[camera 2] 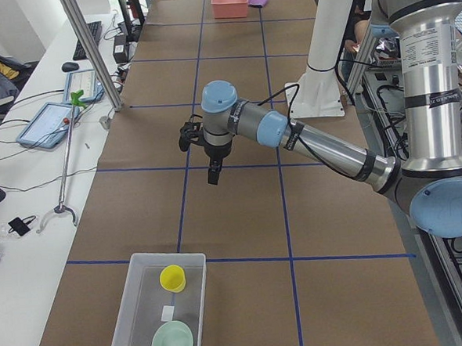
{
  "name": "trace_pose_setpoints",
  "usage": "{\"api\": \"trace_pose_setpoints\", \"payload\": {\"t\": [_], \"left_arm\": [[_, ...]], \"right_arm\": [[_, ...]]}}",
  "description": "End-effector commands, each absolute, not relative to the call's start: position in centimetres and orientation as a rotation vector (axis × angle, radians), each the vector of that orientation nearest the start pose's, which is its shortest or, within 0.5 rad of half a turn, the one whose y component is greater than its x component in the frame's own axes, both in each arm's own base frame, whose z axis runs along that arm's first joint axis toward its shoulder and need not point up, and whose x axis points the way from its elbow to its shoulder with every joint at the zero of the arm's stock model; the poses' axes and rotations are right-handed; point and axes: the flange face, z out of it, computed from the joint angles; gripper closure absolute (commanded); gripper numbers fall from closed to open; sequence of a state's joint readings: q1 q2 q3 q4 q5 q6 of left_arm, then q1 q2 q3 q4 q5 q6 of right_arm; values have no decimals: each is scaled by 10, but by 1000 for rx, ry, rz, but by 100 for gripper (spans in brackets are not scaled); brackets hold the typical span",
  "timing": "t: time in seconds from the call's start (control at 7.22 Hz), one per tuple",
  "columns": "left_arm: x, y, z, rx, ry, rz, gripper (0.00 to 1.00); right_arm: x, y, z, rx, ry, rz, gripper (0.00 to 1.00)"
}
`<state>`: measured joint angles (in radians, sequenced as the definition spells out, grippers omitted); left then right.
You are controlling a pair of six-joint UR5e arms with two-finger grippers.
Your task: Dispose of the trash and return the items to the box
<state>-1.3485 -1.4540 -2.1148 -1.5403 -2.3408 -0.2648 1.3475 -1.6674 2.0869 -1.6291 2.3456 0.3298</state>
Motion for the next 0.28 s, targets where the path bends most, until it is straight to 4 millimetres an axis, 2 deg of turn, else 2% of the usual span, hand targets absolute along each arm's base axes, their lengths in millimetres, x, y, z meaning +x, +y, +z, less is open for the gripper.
{"api": "trace_pose_setpoints", "payload": {"t": [0.0,0.14], "left_arm": [[33,-435,448,196,820,123,2],[34,-434,445,200,823,128,2]], "right_arm": [[-32,-436,465,116,-809,-39,0],[-32,-437,463,121,-809,-42,0]]}}
